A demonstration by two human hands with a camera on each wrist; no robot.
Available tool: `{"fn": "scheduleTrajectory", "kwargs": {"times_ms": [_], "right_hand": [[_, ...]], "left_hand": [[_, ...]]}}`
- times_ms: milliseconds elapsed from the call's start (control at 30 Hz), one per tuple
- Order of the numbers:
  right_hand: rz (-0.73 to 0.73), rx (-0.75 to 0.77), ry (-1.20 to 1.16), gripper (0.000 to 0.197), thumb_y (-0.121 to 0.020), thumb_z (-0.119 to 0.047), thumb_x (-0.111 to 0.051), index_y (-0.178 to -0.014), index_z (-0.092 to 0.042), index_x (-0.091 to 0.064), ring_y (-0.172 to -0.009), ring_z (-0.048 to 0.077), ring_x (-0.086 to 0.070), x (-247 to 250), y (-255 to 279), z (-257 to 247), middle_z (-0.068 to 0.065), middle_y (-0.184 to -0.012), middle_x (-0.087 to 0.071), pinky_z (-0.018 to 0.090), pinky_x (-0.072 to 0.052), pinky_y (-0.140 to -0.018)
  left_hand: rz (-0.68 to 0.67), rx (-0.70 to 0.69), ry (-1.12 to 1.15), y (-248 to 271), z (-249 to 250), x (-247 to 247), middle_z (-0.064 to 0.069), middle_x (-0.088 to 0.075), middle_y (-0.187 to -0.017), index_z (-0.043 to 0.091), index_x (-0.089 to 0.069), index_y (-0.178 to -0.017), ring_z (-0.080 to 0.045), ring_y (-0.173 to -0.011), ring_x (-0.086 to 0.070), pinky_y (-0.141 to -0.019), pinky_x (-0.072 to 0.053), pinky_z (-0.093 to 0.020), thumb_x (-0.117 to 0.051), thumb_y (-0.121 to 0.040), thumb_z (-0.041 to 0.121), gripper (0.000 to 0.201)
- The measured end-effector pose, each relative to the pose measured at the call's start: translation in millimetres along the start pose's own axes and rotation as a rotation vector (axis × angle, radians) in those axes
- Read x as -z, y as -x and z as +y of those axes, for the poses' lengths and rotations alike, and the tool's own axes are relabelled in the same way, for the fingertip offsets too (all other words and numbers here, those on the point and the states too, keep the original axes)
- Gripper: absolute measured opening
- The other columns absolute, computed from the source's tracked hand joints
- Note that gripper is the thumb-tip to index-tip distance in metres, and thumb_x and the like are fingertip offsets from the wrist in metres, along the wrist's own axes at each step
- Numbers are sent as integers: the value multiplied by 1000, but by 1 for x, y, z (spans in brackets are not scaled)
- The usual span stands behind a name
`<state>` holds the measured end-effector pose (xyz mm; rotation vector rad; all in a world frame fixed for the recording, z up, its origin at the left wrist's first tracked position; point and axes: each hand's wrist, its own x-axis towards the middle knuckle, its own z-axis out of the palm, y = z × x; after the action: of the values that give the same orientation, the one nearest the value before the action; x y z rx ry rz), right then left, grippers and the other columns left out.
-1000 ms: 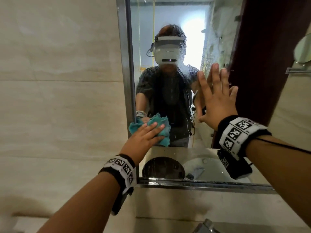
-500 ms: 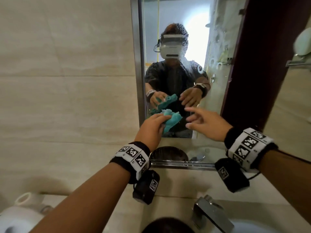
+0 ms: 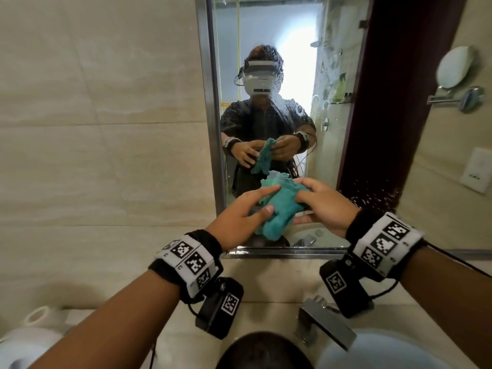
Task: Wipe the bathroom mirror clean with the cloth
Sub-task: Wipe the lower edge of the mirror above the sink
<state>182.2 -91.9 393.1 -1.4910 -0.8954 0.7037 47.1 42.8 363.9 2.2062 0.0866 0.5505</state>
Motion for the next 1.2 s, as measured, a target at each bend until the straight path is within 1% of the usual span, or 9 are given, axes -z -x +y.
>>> {"fn": "scheduleTrajectory", "kwargs": {"times_ms": [167,400,500,600,767,833,900,1033,1200], "right_hand": [[-106,23,-76,37,-90,8,-37,-108,-19,-56,-91,23,-65,-2,5,-3,11,-106,-62,36,-55,-70],[-69,-25,-85,42,-92,-8,-53,-128,-27,-44,-92,21,-64,1,12,-1,8,-117,-55,43,-56,-76],[-126,40,157,66,-78,-29,-73,-131,-44,-37,-105,21,-61,1,16,4,1,-121,-53,39,-56,-81],[-78,182,685,78,-65,-33,-84,-129,-41,-41,-114,17,-49,-2,11,13,1,-129,-41,30,-46,-94],[72,259,882,31,-72,-23,-79,-99,-27,-64,-94,12,-55,-5,7,15,-8,-101,-54,24,-46,-79],[73,274,923,24,-75,-28,-77,-96,-23,-68,-98,8,-48,-5,8,14,-10,-106,-48,23,-42,-84],[51,269,913,16,-77,-32,-74,-90,-24,-67,-94,7,-50,-8,7,13,-10,-104,-50,22,-44,-81],[57,200,770,12,-82,-32,-69,-86,-25,-60,-69,3,-56,-12,4,15,-8,-80,-60,12,-38,-54],[147,127,497,28,-81,-31,-71,-99,-14,-58,-81,16,-66,-12,-1,17,2,-91,-66,28,-56,-66]], "left_hand": [[-94,6,213,11,15,0,15,-44,-131,33,-35,-139,7,-113,-52,-87,-49,-18,-49,-95,4,54],[12,44,-36,17,11,1,4,-51,-127,30,-39,-138,-10,-109,-58,-88,-53,-27,-67,-82,4,68],[76,59,-49,18,6,0,5,-54,-127,26,-41,-138,-9,-109,-58,-90,-52,-26,-71,-81,8,67],[115,34,-111,18,6,-2,6,-56,-121,24,-46,-135,-7,-106,-57,-87,-51,-22,-72,-80,12,61],[182,19,-366,17,8,7,4,-54,-95,22,-63,-103,-10,-87,-53,-75,-44,-19,-71,-81,25,24],[181,10,-463,18,4,12,6,-44,-91,25,-64,-99,-12,-88,-47,-73,-36,-19,-70,-81,31,21],[206,34,-524,20,-1,14,5,-39,-96,27,-65,-103,-14,-96,-39,-80,-32,-21,-69,-81,35,24],[385,50,-533,26,2,14,4,-36,-114,32,-54,-121,-9,-105,-27,-90,-32,-22,-69,-81,33,43],[362,8,-424,26,17,0,1,-51,-121,22,-49,-129,-11,-108,-50,-93,-44,-24,-62,-88,33,45]]}}
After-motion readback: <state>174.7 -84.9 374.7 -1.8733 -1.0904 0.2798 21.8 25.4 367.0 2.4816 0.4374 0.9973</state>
